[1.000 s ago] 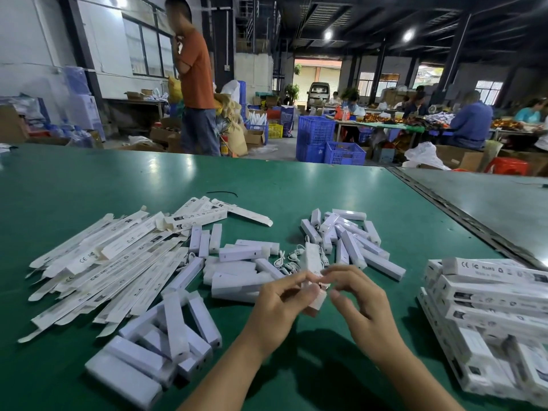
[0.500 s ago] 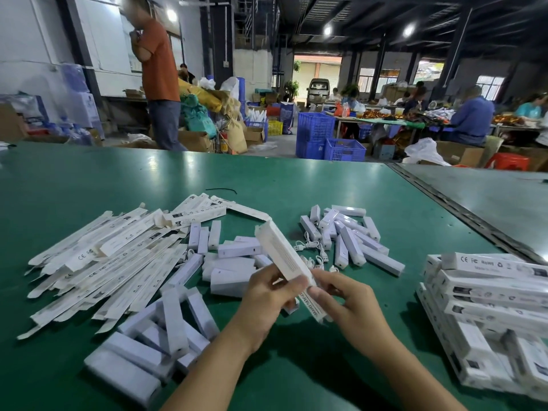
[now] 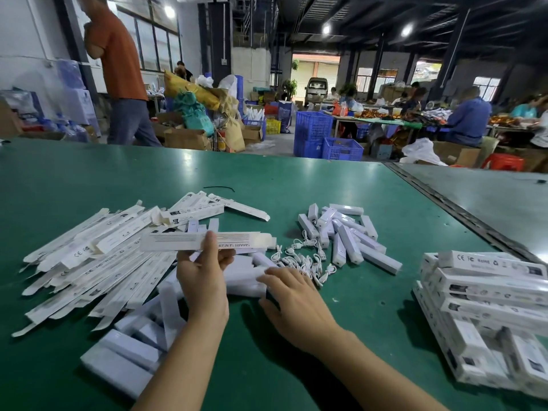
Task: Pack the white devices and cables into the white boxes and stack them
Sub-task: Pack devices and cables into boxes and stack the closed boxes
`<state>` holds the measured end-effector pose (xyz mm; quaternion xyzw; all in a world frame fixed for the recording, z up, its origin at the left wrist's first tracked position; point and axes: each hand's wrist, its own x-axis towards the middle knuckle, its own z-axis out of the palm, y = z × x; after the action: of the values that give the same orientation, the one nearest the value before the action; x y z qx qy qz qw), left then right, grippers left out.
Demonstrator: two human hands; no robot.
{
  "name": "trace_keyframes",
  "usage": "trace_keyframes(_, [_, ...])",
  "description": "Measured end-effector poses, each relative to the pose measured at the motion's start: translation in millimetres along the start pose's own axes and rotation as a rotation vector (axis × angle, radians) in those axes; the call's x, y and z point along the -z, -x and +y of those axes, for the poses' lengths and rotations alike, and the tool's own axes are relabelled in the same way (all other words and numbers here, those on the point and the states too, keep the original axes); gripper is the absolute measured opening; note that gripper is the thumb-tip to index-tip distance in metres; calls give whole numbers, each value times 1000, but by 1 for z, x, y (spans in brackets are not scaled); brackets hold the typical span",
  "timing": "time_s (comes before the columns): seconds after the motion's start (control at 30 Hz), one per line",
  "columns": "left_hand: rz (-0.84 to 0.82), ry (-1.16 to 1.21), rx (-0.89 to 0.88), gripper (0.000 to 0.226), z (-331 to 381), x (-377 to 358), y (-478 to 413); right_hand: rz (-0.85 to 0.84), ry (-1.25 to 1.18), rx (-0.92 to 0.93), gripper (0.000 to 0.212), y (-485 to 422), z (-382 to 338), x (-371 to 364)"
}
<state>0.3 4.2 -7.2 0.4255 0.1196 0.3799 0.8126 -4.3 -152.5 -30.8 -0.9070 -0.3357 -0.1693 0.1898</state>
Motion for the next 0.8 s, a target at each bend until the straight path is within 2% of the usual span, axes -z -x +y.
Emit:
trace_keyframes(0.13, [23,11,-8,13,-1,1,-2,-122,46,-91,51,-26,3,-4])
trace_keyframes(0.2, [35,21,5,13,0,0,-1,-127,46,-89,45,-35,3,-2])
trace_keyframes(0.27, [39,22,17,15,0,0,-1,-59,-12,-90,36,-38,1,1])
trace_keyframes(0.4, [52,20,44,16,0,1,-2,151,-254,-218,27,-31,1,11])
trace_keyframes(0.5, [47,-10,44,17,-1,2,-2,316,-436,-464,24,-21,12,23])
trace_keyframes(0.6, [31,0,55,30,-2,3,-3,489,-657,-673,16,-7,33,32])
trace_keyframes(0.7, [19,-19,63,25,-3,3,-2,558,-1072,-672,13,4,48,38])
trace_keyframes(0.8, [29,-22,91,22,-5,2,-1,560,-1264,-613,12,7,49,41])
